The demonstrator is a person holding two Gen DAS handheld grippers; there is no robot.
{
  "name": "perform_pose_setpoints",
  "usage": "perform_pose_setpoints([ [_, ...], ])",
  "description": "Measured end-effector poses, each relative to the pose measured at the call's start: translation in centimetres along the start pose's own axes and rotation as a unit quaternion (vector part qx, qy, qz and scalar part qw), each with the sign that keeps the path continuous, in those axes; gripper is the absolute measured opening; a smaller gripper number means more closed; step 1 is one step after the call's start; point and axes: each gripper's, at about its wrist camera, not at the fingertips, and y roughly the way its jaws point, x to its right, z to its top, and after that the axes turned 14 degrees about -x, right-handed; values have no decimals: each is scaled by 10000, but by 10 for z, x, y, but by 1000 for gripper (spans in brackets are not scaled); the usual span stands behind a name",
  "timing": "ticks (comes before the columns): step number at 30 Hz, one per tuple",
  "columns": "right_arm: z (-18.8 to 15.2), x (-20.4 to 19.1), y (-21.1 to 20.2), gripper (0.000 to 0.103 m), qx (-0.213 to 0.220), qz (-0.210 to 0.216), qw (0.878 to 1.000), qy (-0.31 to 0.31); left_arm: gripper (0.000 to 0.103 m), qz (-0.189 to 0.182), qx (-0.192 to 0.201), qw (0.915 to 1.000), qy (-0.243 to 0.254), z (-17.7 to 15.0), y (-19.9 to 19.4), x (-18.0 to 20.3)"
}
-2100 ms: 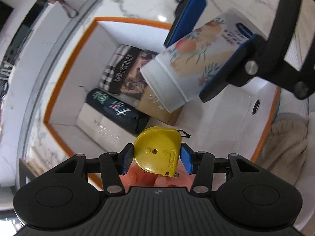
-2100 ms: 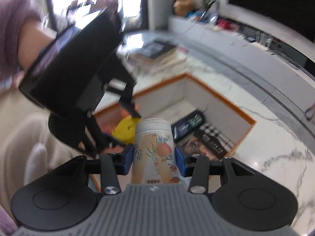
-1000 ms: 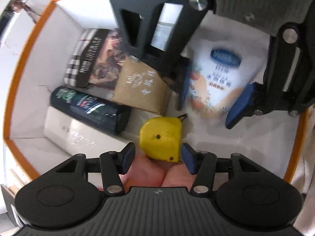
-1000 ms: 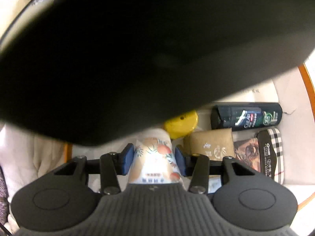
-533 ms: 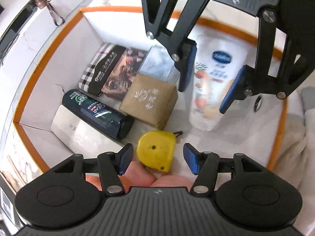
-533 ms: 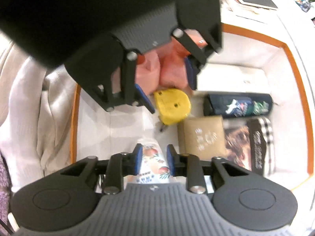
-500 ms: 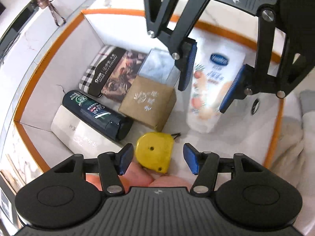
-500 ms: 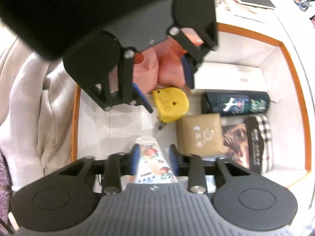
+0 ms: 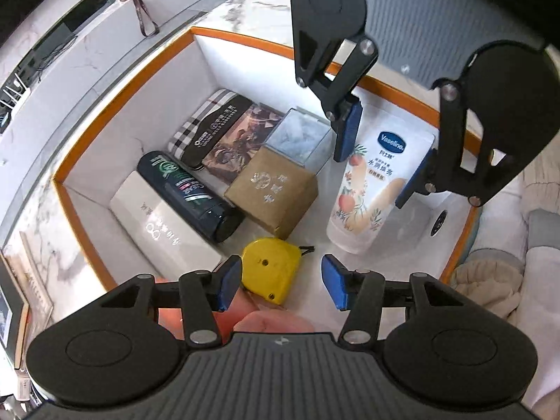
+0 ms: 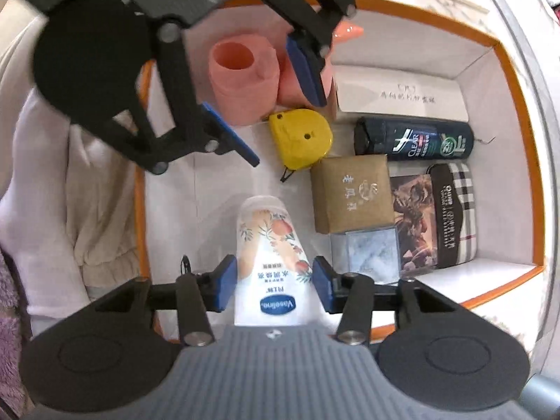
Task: Organize rigid objects
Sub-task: 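Lower the tape measure into the box and open the left gripper while the right lowers the tube, then lay the Vaseline tube in the box beside the tape measure and open the right gripper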
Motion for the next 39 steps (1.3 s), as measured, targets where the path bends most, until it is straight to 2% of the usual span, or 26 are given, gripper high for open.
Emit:
perform_pose_setpoints([
  [4, 7, 10, 7, 50, -17, 269, 9995, 165, 61, -30, 9, 10000, -20, -4, 0, -2],
  [7, 14, 17, 18, 53, -192, 482, 9981, 321, 61, -19, -13, 10000, -17, -4, 2, -3],
  [10, 22, 12, 27, 52, -303, 465, 9983, 194, 61, 1, -31, 10000, -9, -5, 5, -3],
  [17, 35, 8, 35, 50, -74, 568, 9983, 128, 61, -126, -8, 9999, -102, -7, 9, -7],
  [24, 33, 1, 41, 52, -165, 390, 9991, 17, 61, -163, -23, 9997, -195, -5, 11, -7],
  [32, 23, -3, 20, 54, -25, 242, 9996, 164, 62, -106, 60, 9993, -344, -6, -4, 1],
  [37, 15, -12, 10, 41, -29, 155, 9997, 183, 63, -70, 105, 9992, -370, -7, -15, 8],
  [39, 15, -14, 10, 41, -38, 157, 9995, 254, 63, -76, 116, 9993, -349, -7, -17, 11],
])
